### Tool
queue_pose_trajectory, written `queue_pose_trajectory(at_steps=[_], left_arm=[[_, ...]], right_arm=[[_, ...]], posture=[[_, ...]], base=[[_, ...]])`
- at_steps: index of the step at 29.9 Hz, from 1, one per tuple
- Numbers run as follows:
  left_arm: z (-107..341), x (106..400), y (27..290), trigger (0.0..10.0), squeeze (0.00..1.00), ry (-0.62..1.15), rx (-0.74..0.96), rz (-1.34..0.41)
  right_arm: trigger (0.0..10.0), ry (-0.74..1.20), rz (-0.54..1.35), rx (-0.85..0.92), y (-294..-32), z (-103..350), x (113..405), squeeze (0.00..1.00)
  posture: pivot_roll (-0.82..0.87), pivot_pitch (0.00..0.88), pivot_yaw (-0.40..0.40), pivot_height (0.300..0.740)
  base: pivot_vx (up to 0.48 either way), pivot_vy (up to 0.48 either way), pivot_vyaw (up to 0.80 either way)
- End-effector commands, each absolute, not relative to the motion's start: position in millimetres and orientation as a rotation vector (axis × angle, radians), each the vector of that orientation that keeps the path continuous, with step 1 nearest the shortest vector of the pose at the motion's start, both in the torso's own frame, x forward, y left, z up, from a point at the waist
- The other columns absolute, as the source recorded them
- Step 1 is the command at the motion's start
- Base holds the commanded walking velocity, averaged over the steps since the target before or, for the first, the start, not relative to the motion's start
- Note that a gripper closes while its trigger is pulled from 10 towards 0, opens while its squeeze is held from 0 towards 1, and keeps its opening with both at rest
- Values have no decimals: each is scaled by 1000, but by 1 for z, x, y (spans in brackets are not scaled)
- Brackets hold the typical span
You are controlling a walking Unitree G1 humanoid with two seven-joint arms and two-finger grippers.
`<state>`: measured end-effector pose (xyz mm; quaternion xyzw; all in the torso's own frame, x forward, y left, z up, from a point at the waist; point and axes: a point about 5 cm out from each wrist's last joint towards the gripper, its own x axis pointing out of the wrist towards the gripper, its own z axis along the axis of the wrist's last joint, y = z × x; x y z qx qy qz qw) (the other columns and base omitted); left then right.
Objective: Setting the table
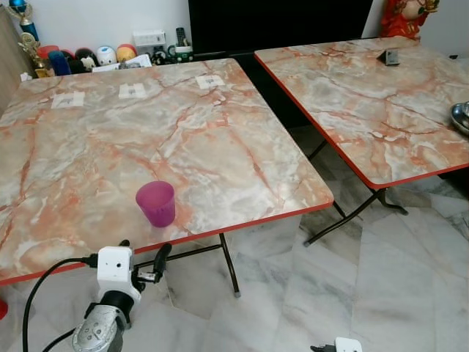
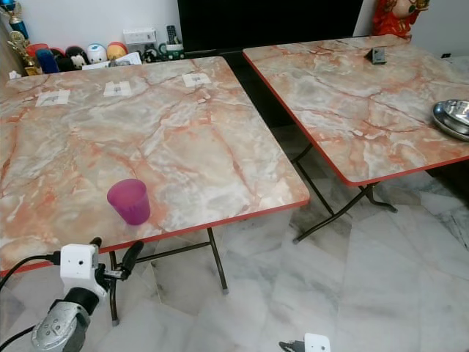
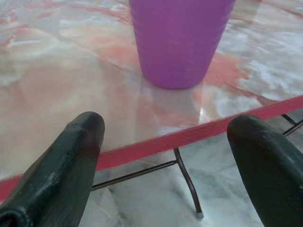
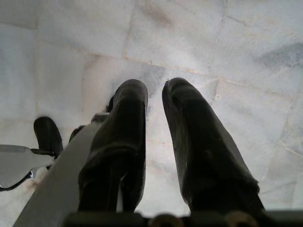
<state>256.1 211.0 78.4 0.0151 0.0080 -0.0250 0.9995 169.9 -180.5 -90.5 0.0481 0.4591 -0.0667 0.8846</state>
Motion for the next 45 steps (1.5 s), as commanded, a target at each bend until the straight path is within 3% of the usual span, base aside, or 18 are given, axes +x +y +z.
queue_pose_trajectory(at_steps=[1,7,16,29,45], left_arm=[[78,256,211,10000,0,8,53,-42],[84,251,223,10000,0,-41,65,31],[82,235,231,10000,0,-36,82,68],[88,260,217,10000,0,-57,64,-16],[80,282,200,10000,0,-6,90,-97]], right_arm=[[10000,988,-143,94,-182,-94,161,0],[10000,987,-134,94,-176,-94,163,0],[10000,980,-124,94,-175,-94,164,0],[10000,959,-116,103,-158,-88,180,0],[10000,972,-133,100,-173,-93,166,0]], posture=[[78,95,-29,740],[75,90,-26,740],[92,89,-26,740],[77,99,-21,740],[65,102,-20,740]], base=[[0,0,-781],[0,0,-776],[0,0,0],[0,0,0],[0,0,0]])
